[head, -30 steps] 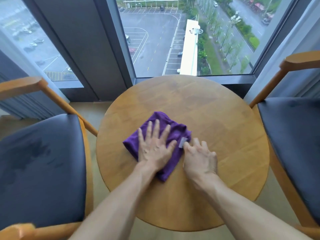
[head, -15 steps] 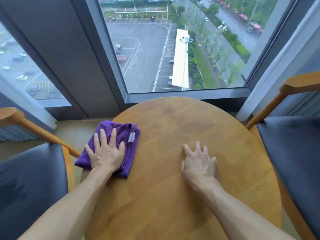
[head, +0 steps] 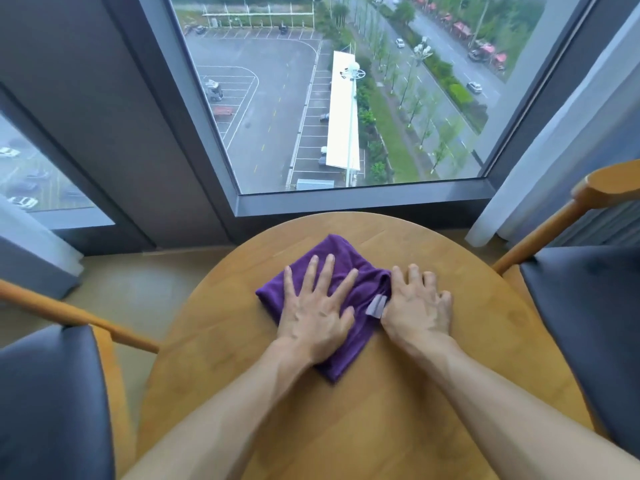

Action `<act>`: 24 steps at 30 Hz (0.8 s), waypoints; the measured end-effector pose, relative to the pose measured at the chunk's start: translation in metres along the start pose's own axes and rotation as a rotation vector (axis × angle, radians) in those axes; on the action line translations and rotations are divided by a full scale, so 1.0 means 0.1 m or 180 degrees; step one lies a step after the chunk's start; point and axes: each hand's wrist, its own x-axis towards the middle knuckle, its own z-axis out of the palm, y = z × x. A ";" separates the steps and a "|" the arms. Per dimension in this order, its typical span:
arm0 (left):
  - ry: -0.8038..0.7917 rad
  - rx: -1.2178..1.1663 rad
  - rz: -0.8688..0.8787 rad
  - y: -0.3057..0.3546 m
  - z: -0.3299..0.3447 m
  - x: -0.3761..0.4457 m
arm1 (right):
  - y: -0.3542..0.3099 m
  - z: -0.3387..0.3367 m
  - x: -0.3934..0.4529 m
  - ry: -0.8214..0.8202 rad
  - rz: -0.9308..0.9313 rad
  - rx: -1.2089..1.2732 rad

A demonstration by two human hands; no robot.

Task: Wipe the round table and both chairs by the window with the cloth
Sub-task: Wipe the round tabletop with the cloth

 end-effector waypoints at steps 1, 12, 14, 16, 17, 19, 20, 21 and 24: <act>-0.0023 -0.0035 0.0132 -0.07 0.02 -0.13 | -0.01 0.00 0.00 -0.0002 0.0012 -0.0002; -0.0029 -0.0252 -0.1495 -0.67 -0.06 0.26 | 0.11 0.06 0.00 -0.0208 -0.0270 0.0112; -0.0058 -0.0330 -0.1727 -0.49 -0.07 0.60 | 0.15 0.07 0.02 -0.0258 -0.0312 0.0148; -0.0038 -0.0359 -0.1716 -0.29 -0.09 0.90 | 0.20 0.06 0.04 -0.0334 -0.0367 0.0181; -0.0039 -0.0356 -0.1635 -0.19 -0.10 1.03 | 0.22 0.04 0.06 -0.0353 -0.0407 0.0222; -0.0053 -0.0347 -0.1363 0.06 -0.11 1.28 | 0.28 -0.01 0.09 -0.0263 -0.0457 0.0441; -0.0045 -0.0342 -0.1193 0.20 -0.11 1.37 | 0.31 -0.03 0.10 -0.0156 -0.0463 0.0609; -0.0026 -0.0331 -0.1007 0.34 -0.11 1.43 | 0.34 -0.06 0.11 -0.0026 -0.0454 0.0792; -0.0018 -0.0269 -0.0427 0.79 -0.09 1.46 | 0.41 -0.13 0.14 0.0422 -0.0317 0.1274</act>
